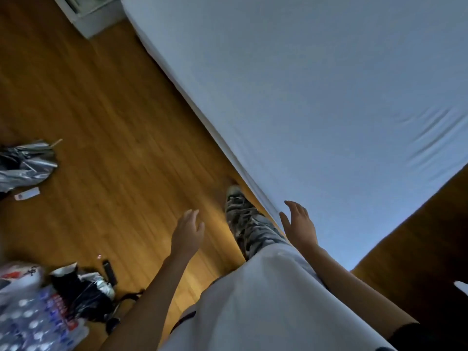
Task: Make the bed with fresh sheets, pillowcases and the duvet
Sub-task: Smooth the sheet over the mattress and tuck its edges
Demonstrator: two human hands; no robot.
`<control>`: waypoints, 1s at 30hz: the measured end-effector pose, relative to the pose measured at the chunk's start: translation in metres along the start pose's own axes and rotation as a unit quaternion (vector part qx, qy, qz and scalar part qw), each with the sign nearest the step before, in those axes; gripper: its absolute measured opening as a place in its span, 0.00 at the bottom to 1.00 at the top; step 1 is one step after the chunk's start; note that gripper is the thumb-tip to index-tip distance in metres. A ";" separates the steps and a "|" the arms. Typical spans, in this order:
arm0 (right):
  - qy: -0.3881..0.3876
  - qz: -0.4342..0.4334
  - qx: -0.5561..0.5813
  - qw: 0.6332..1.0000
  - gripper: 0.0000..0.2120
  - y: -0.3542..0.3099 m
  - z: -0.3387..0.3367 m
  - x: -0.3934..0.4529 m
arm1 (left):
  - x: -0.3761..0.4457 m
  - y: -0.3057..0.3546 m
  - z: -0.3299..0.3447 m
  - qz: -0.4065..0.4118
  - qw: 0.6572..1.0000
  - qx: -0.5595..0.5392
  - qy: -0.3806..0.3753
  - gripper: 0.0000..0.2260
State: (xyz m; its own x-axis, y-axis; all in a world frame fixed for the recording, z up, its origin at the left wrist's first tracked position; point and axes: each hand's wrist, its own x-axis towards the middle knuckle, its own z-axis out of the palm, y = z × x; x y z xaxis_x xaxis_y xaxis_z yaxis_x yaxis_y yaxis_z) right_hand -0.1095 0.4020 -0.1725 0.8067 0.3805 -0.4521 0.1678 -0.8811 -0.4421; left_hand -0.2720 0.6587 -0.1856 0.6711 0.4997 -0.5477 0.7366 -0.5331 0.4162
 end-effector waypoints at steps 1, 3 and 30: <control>-0.006 -0.001 0.008 1.000 0.21 -0.013 -0.001 0.021 | 0.019 0.003 -0.012 0.002 1.000 0.001 0.009 0.21; -0.029 -0.018 0.014 0.999 0.21 -0.042 -0.007 0.064 | 0.051 0.011 -0.042 -0.017 0.999 -0.010 0.034 0.20; -0.001 0.056 0.051 0.997 0.20 -0.497 -0.002 0.444 | 0.495 -0.103 -0.496 0.063 0.998 -0.004 0.023 0.18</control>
State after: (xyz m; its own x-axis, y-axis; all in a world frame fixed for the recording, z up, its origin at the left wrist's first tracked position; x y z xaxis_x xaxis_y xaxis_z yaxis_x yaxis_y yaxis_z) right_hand 0.1668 1.0083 -0.1525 0.8165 0.2811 -0.5043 0.0177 -0.8853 -0.4647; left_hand 0.0264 1.2996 -0.1397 0.7614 0.4595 -0.4573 0.6467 -0.5883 0.4856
